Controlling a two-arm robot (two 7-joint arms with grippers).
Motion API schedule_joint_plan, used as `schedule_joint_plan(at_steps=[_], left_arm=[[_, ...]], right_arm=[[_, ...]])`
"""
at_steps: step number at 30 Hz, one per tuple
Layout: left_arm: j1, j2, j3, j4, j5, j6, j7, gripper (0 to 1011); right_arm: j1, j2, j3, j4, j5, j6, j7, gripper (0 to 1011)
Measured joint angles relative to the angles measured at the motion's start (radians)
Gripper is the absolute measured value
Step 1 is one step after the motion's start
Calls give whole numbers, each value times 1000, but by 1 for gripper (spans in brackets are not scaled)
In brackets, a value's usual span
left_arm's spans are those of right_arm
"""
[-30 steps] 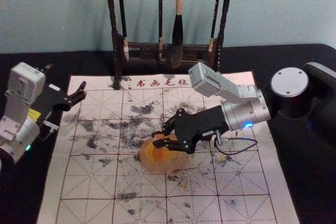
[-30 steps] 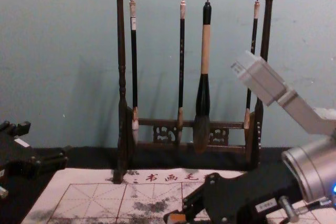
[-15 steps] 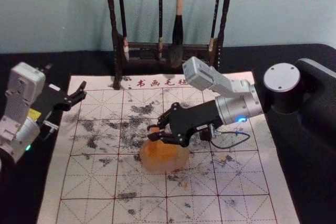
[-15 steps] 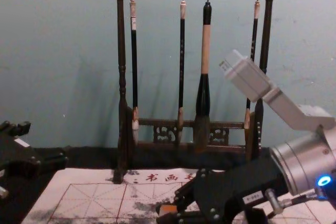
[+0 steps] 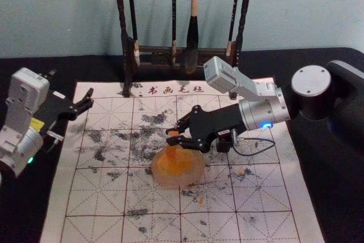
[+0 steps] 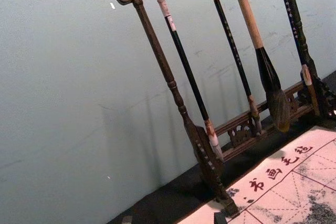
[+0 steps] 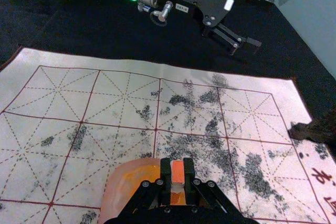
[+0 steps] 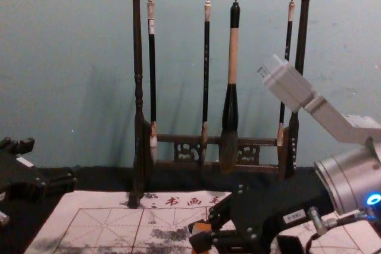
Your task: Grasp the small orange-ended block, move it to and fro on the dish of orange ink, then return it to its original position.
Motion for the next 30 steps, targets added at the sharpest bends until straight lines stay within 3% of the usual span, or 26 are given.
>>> schedule_joint_plan(at_steps=[30], left_arm=[[0,0,0,0,0,0,0,1001]], right_arm=[[-55,91,27,-129,-9,45,-35,134]])
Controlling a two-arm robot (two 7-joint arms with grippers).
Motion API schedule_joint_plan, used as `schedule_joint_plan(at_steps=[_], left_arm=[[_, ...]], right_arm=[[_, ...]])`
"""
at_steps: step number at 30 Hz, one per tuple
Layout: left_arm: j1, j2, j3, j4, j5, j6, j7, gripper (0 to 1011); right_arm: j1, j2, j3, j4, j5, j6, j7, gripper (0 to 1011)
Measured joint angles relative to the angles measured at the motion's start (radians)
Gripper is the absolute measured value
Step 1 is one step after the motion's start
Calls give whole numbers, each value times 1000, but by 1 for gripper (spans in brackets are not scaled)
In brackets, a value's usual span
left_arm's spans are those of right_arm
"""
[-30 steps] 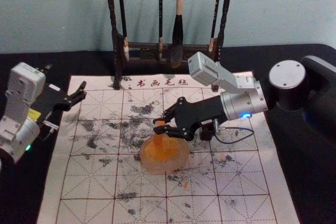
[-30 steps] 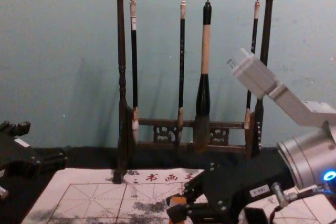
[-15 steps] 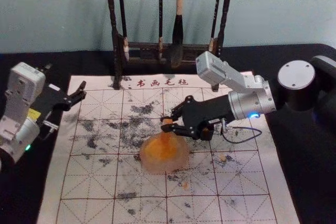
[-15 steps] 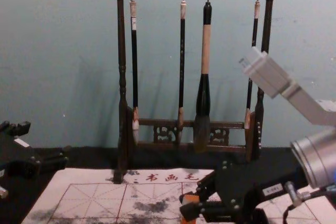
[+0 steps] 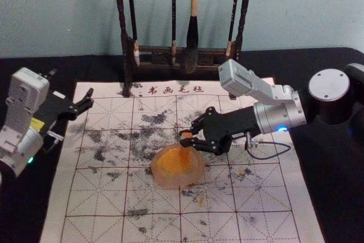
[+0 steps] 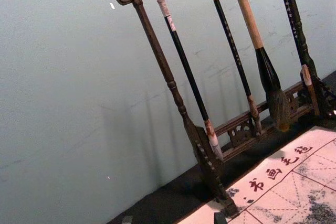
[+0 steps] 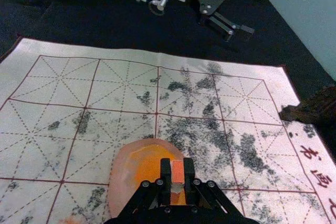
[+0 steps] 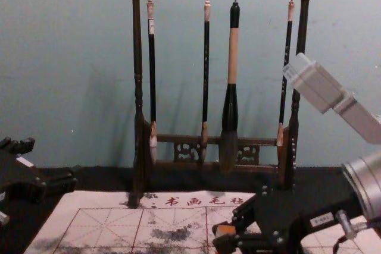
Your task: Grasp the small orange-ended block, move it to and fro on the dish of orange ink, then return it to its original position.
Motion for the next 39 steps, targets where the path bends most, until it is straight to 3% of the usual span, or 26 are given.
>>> schedule_joint_plan(at_steps=[11,20,30,39], left_arm=[[0,0,0,0,0,0,0,1001],[0,0,0,0,0,0,0,1002],[0,0,0,0,0,0,0,1001],[0,0,0,0,0,0,0,1001]], right_arm=[[-25,29,-10,-60,11,11,9,134],[-33,32,-20,-83,22,8,22,134],[-21,6,-33,-54,29,-8,35,134],[6,-42,-42,12,29,-29,42,134]])
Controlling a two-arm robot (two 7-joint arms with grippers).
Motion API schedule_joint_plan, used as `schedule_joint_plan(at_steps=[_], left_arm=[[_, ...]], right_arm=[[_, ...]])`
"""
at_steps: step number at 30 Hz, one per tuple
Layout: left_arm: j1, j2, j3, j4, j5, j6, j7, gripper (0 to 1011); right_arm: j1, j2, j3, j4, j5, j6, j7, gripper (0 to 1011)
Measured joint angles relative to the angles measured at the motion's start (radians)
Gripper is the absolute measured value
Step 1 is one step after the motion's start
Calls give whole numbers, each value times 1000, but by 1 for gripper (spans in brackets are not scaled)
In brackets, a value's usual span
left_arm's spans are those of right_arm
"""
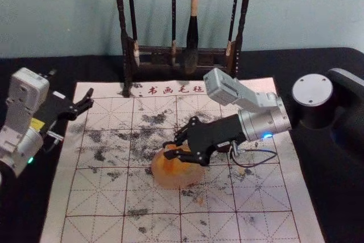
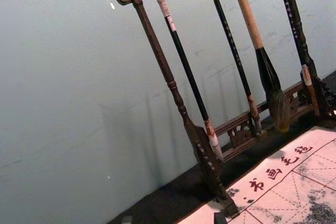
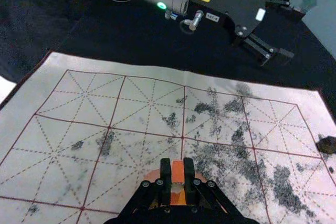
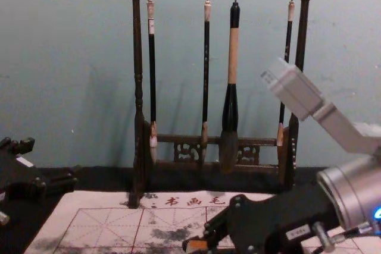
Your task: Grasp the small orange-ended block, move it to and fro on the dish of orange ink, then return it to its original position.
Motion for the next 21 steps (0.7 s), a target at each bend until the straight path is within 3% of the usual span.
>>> schedule_joint_plan(at_steps=[14,21], left_arm=[[0,0,0,0,0,0,0,1001],[0,0,0,0,0,0,0,1001]], right_arm=[[44,-59,3,110,-17,-33,-4,134],[47,-57,12,122,-27,-34,-13,134]])
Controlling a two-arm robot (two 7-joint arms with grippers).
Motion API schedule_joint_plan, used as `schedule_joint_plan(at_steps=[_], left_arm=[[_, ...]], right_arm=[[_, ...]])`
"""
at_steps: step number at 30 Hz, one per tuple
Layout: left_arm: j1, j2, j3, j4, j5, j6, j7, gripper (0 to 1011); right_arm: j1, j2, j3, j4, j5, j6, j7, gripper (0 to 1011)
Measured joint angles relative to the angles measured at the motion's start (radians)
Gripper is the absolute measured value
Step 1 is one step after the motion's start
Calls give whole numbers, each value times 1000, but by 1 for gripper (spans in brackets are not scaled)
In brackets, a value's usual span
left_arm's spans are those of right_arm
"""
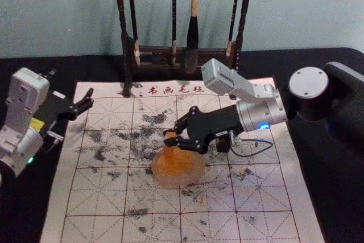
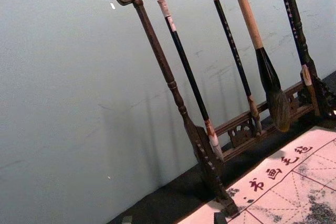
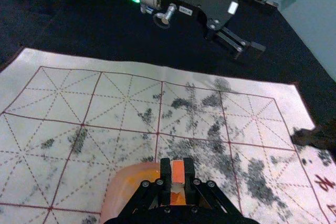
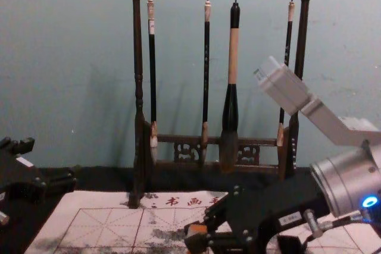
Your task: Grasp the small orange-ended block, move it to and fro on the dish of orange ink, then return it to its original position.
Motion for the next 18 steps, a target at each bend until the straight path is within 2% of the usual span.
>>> schedule_joint_plan(at_steps=[18], left_arm=[[0,0,0,0,0,0,0,1001]], right_arm=[[-30,54,21,-72,-11,32,-25,134]])
